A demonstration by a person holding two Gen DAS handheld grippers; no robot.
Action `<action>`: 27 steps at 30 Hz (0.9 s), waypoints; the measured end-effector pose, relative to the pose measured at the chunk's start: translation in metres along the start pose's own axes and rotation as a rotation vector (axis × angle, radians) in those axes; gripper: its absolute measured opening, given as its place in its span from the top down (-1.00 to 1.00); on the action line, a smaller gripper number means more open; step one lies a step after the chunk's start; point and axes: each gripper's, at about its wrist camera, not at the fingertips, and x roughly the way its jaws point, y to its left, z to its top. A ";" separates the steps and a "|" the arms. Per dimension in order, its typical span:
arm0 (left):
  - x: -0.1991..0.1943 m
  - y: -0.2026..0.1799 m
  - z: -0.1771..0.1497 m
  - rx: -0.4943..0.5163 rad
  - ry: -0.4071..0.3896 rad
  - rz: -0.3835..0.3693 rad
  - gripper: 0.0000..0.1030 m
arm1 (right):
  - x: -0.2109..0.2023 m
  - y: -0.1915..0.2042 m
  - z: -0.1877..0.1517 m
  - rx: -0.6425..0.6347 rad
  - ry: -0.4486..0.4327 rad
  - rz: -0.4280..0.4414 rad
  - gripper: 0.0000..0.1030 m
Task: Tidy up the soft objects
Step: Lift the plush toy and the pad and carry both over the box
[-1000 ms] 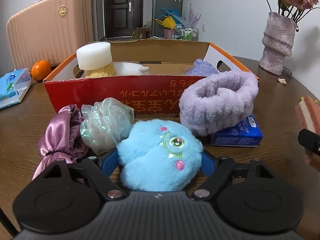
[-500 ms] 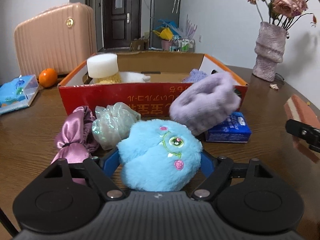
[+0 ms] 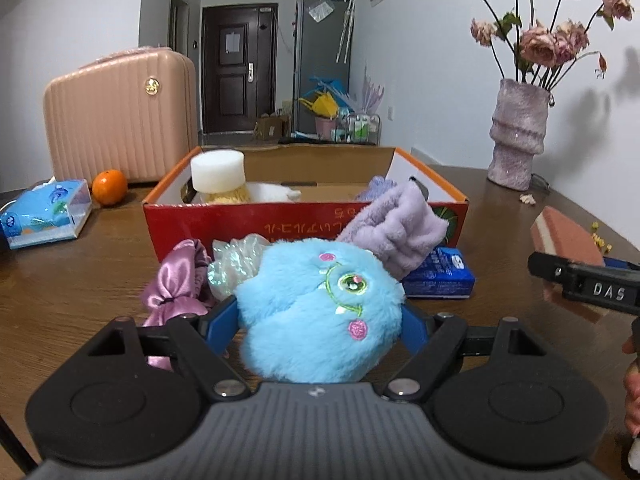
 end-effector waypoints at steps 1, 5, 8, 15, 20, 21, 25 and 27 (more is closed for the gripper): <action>-0.002 0.001 0.000 -0.002 -0.007 0.000 -0.58 | -0.001 0.002 0.000 -0.008 -0.006 0.005 -0.78; -0.010 0.005 0.002 -0.014 -0.028 -0.005 -0.58 | -0.004 0.009 0.000 -0.044 -0.032 0.016 -0.78; -0.013 0.006 0.004 -0.017 -0.037 -0.008 -0.58 | -0.005 0.014 0.000 -0.067 -0.042 0.025 -0.78; -0.016 0.007 0.011 -0.011 -0.064 -0.006 -0.58 | -0.006 0.024 0.004 -0.111 -0.058 0.053 -0.78; -0.017 0.010 0.020 -0.011 -0.085 -0.004 -0.58 | -0.006 0.034 0.011 -0.137 -0.074 0.069 -0.78; -0.018 0.011 0.021 -0.011 -0.089 -0.004 -0.58 | -0.006 0.035 0.013 -0.139 -0.079 0.070 -0.79; -0.019 0.012 0.028 -0.009 -0.109 -0.002 -0.58 | -0.006 0.043 0.020 -0.147 -0.101 0.078 -0.79; -0.020 0.014 0.032 -0.009 -0.120 -0.003 -0.58 | -0.005 0.048 0.024 -0.152 -0.113 0.083 -0.79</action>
